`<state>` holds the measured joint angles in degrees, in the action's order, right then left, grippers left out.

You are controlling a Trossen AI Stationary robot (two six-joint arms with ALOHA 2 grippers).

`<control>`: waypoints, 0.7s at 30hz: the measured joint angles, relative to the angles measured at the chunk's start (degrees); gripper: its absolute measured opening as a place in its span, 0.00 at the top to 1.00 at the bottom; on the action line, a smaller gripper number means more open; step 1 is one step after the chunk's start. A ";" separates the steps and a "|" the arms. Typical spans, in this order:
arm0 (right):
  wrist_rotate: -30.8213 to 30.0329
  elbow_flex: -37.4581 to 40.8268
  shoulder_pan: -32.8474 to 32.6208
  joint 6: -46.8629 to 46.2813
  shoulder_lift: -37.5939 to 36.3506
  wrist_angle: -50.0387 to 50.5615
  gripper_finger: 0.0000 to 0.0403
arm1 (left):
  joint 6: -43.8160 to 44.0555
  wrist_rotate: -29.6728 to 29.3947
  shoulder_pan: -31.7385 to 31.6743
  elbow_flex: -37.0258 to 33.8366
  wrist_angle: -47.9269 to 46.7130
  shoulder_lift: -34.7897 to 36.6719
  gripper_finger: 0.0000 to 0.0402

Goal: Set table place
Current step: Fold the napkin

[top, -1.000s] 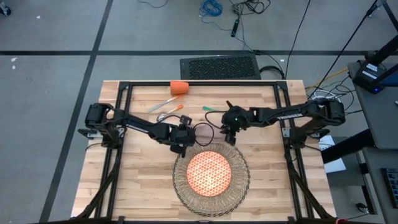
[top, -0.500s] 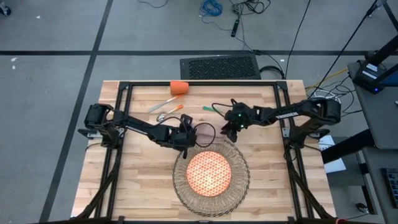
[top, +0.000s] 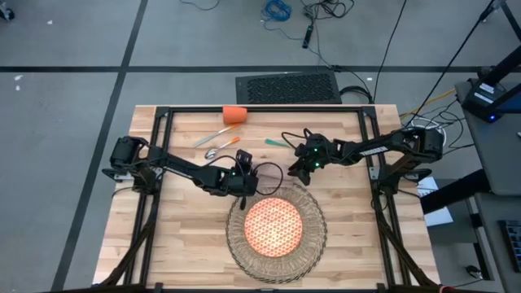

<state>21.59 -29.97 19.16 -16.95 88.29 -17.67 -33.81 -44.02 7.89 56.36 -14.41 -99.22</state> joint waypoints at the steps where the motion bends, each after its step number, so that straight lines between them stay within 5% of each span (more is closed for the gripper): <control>1: -0.95 -0.03 0.01 0.60 0.00 0.98 0.71 | 0.01 -0.01 0.13 0.00 -0.06 0.00 0.80; 15: -4.48 0.00 5.40 3.75 -0.04 5.41 0.71 | 0.29 -0.56 0.86 0.00 -0.25 0.04 0.80; 21: 0.89 0.02 6.67 1.96 -0.04 5.09 0.71 | 0.49 -0.02 0.84 0.00 -0.52 0.04 0.80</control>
<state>22.48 -29.95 25.83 -14.99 88.25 -12.58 -33.32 -44.04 8.73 56.36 -14.92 -99.18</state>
